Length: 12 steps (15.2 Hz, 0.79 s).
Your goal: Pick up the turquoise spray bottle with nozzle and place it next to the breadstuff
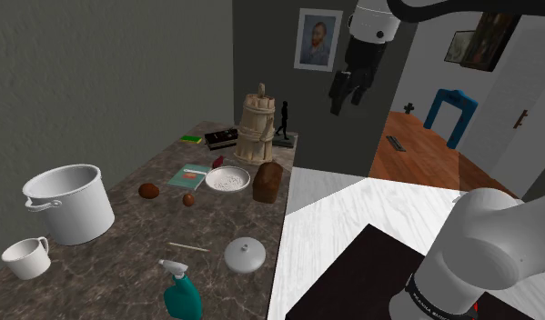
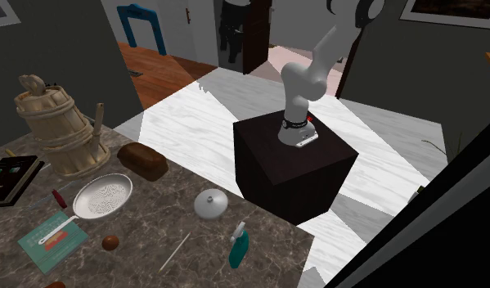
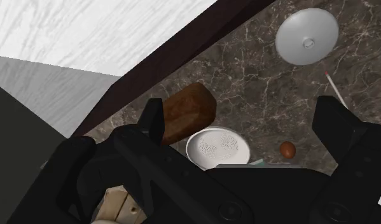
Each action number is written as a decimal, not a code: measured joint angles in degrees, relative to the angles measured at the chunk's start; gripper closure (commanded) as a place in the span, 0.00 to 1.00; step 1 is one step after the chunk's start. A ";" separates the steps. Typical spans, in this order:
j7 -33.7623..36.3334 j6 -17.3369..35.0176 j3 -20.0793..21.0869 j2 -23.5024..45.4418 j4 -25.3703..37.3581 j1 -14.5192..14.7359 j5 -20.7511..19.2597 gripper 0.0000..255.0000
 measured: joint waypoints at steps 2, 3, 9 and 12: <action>0.31 0.62 0.39 0.38 -0.37 0.24 0.25 0.00; 0.54 1.57 0.79 1.34 -0.51 0.52 0.53 0.00; 2.74 8.48 4.40 7.02 -2.90 2.94 2.69 0.00; 3.70 12.40 6.21 10.48 -3.87 4.07 3.53 0.00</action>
